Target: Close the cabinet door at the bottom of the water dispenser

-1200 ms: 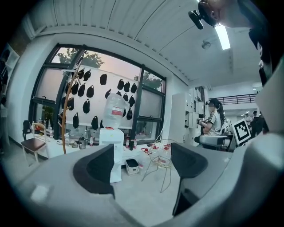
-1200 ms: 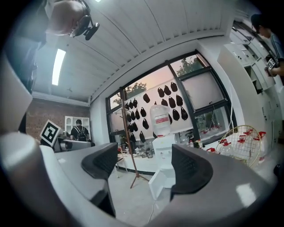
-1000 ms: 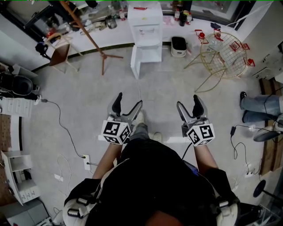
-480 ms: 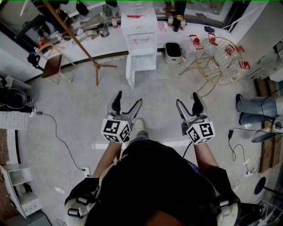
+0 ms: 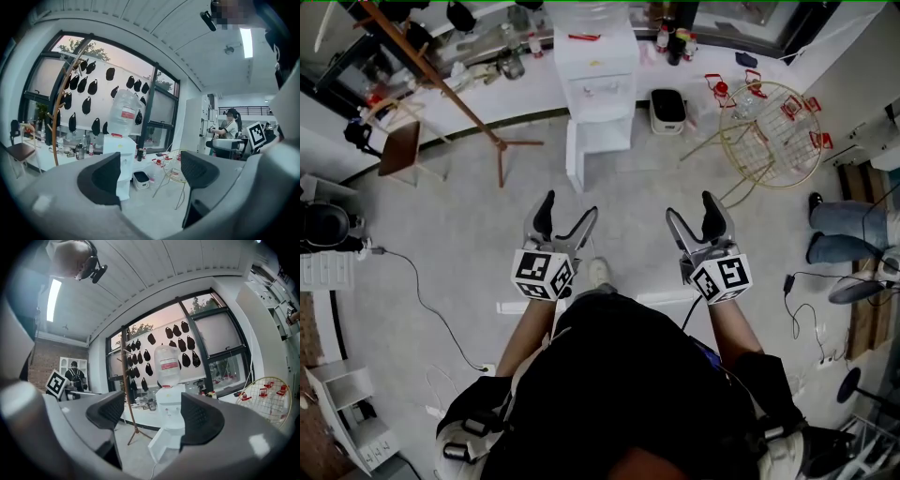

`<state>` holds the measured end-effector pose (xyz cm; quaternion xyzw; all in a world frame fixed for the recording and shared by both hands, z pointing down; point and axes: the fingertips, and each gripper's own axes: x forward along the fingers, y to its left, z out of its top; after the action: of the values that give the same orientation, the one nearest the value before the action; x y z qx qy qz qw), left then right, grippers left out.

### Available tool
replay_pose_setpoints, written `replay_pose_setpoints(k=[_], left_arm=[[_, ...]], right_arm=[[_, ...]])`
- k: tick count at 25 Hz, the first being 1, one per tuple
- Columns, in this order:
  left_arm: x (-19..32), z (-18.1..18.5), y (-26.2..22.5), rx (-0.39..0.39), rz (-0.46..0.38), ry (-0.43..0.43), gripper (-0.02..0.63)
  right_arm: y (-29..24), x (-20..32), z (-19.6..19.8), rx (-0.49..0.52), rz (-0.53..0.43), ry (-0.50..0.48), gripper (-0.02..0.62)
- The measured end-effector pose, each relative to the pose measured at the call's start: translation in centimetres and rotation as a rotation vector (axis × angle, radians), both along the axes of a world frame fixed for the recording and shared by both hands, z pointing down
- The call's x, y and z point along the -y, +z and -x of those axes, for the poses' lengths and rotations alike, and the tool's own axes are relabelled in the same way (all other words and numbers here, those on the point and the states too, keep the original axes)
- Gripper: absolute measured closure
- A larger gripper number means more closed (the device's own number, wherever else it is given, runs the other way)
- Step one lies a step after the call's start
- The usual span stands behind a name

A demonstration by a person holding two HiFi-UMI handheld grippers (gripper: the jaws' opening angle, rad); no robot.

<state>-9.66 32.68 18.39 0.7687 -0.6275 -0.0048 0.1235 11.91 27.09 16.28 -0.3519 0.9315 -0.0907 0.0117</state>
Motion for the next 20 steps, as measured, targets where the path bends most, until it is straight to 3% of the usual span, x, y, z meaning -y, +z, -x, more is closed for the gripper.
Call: replay_pose_setpoints(k=[14,20], left_arm=[[4.4,8.1,2.7,-0.005,0.025,0.034,0.212],[5.4,10.0,4.7,-0.02,0.072,0.037,0.212]], right_arm=[[2.7,4.3,8.6,-0.041,0.035,0.019,0.239],[4.2,4.8,10.3,-0.029,0.087,0.013,0.239]])
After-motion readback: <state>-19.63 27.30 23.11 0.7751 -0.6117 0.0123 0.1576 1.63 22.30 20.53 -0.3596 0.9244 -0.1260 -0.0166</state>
